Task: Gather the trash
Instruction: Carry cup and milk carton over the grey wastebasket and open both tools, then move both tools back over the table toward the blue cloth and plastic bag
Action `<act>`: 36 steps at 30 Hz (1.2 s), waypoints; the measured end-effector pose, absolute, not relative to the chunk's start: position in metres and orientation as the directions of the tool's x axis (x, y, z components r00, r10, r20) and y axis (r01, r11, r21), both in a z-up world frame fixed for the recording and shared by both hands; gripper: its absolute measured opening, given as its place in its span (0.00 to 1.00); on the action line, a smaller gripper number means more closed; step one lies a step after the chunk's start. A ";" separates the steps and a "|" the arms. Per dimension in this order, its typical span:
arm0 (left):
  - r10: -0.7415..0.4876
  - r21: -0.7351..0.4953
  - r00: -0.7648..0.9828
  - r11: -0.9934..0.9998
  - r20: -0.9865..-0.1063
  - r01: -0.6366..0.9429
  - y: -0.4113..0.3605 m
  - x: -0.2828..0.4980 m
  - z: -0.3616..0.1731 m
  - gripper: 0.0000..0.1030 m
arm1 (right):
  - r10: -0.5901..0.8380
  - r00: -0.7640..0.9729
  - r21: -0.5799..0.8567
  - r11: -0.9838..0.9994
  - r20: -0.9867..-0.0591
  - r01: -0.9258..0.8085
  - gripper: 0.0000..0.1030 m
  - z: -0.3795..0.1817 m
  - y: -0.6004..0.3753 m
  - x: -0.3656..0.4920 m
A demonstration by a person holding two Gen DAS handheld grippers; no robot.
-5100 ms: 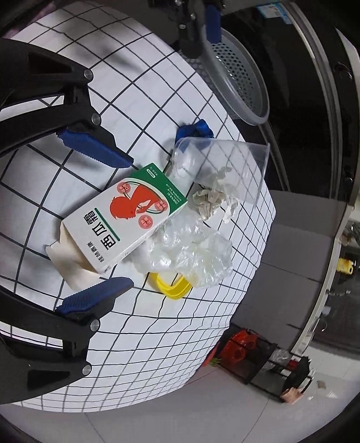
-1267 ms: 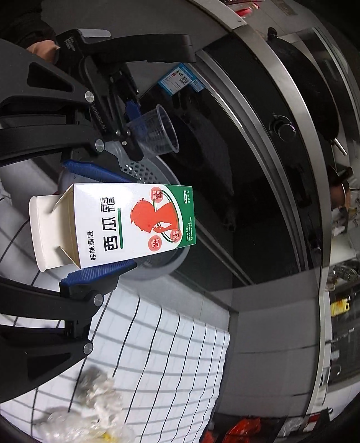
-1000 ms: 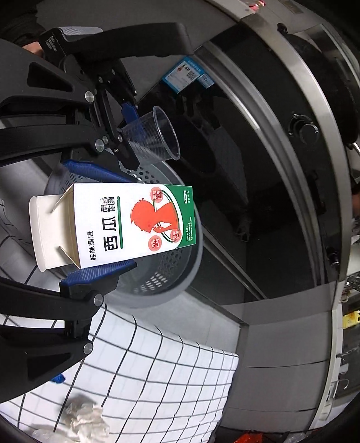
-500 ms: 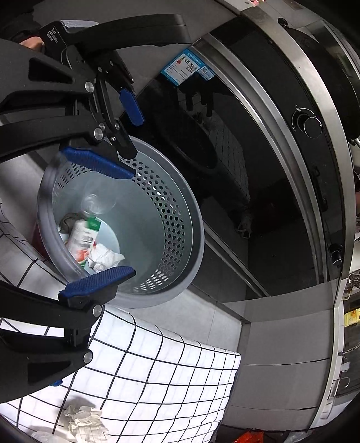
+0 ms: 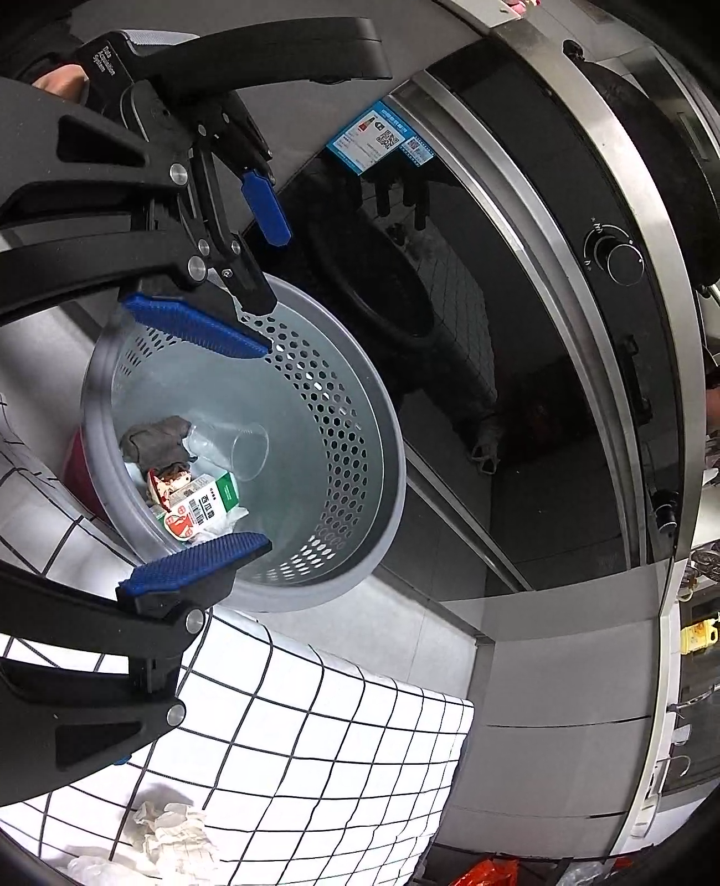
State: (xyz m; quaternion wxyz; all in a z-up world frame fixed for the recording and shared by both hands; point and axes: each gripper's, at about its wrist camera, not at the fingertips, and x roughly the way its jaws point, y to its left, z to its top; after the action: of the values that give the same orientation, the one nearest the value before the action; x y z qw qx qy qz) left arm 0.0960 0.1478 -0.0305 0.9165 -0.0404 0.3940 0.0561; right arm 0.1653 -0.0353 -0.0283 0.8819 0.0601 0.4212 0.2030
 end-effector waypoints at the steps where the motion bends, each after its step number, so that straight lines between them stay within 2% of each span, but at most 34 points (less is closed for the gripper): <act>1: 0.071 -0.029 0.684 0.991 -0.726 -0.133 0.148 0.096 -0.030 0.67 | 0.408 0.563 0.277 0.911 -0.718 -0.307 0.61 -0.028 -0.036 0.164; 23: -0.006 -0.054 0.683 0.997 -0.731 -0.050 0.114 0.067 -0.032 0.72 | 0.331 0.609 0.279 0.943 -0.720 -0.182 0.61 -0.033 -0.069 0.108; 30: -0.044 -0.057 0.689 0.998 -0.724 0.004 0.091 0.055 -0.030 0.73 | 0.238 0.642 0.228 0.969 -0.729 -0.099 0.62 -0.036 -0.101 0.071; 36: -0.080 -0.045 0.690 0.997 -0.720 0.068 0.061 0.044 -0.030 0.77 | 0.102 0.675 0.156 0.988 -0.730 0.020 0.64 -0.034 -0.148 0.036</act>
State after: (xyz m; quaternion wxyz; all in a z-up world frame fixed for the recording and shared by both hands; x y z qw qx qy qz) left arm 0.0444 0.0606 -0.0301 0.9191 -0.0075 0.3918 -0.0401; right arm 0.0358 -0.1480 -0.0344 0.9121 0.0757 0.4023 0.0223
